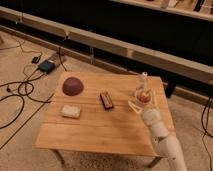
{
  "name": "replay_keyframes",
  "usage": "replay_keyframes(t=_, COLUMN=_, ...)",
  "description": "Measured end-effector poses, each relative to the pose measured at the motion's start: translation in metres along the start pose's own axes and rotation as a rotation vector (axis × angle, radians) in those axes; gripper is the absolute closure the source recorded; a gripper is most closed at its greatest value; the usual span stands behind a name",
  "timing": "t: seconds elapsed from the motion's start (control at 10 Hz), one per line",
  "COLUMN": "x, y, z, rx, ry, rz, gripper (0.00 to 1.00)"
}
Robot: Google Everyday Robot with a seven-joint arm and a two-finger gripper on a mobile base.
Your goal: Place the pepper in the ceramic cup
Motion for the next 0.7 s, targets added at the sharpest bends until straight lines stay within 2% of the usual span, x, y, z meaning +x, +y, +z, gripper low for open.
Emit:
replay_keyframes(t=0.3, x=0.018, y=-0.002, z=0.010, rx=0.050, ry=0.033, rz=-0.067, gripper=0.20)
replay_keyframes(t=0.5, x=0.047, y=-0.010, z=0.026, rx=0.165, ry=0.065, rz=-0.220, gripper=0.20)
replay_keyframes(t=0.6, x=0.062, y=-0.016, z=0.034, rx=0.248, ry=0.077, rz=-0.330, gripper=0.20)
replay_keyframes(t=0.7, x=0.071, y=-0.025, z=0.036, rx=0.355, ry=0.076, rz=-0.454, gripper=0.20)
